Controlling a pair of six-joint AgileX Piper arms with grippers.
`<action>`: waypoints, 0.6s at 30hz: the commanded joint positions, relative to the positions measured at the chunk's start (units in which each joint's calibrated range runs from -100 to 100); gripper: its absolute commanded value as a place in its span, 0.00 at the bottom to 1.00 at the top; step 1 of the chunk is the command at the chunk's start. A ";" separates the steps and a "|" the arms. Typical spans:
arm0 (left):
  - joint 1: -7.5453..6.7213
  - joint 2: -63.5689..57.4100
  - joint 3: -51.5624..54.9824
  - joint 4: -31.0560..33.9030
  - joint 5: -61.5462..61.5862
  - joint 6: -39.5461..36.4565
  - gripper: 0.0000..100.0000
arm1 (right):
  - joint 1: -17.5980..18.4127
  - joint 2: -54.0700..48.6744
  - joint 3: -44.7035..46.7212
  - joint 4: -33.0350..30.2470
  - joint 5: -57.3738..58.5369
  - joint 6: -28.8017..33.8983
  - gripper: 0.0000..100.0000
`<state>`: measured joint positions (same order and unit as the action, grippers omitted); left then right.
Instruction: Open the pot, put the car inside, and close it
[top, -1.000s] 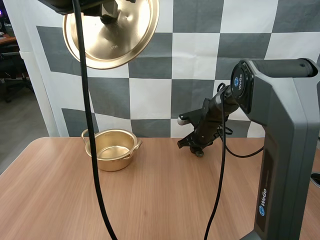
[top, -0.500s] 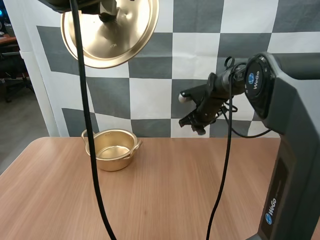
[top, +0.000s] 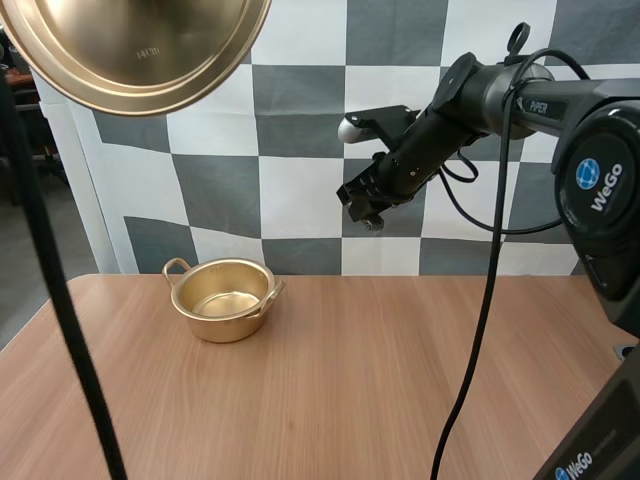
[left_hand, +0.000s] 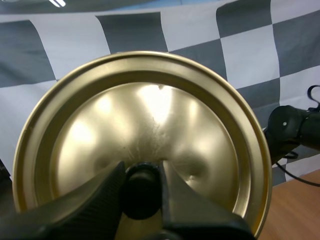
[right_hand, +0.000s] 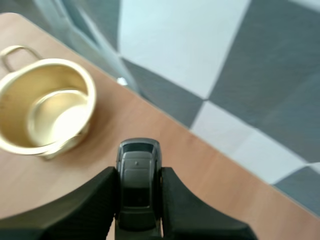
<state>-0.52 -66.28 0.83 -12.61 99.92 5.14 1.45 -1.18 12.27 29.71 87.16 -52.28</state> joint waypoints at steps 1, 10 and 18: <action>0.03 -2.37 -0.06 0.04 0.08 -0.19 0.00 | 1.04 -0.01 -0.03 3.77 3.09 -0.78 0.00; 0.21 -5.73 -0.06 0.08 0.08 -1.91 0.00 | 10.57 3.75 -6.29 -1.58 -4.88 -3.20 0.00; 0.21 -8.29 -0.06 2.35 0.08 -1.92 0.00 | 13.99 12.07 -11.29 -5.19 -8.75 1.16 0.00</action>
<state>-0.36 -74.35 0.71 -10.26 99.91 3.20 15.24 9.50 1.19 24.66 78.76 -51.17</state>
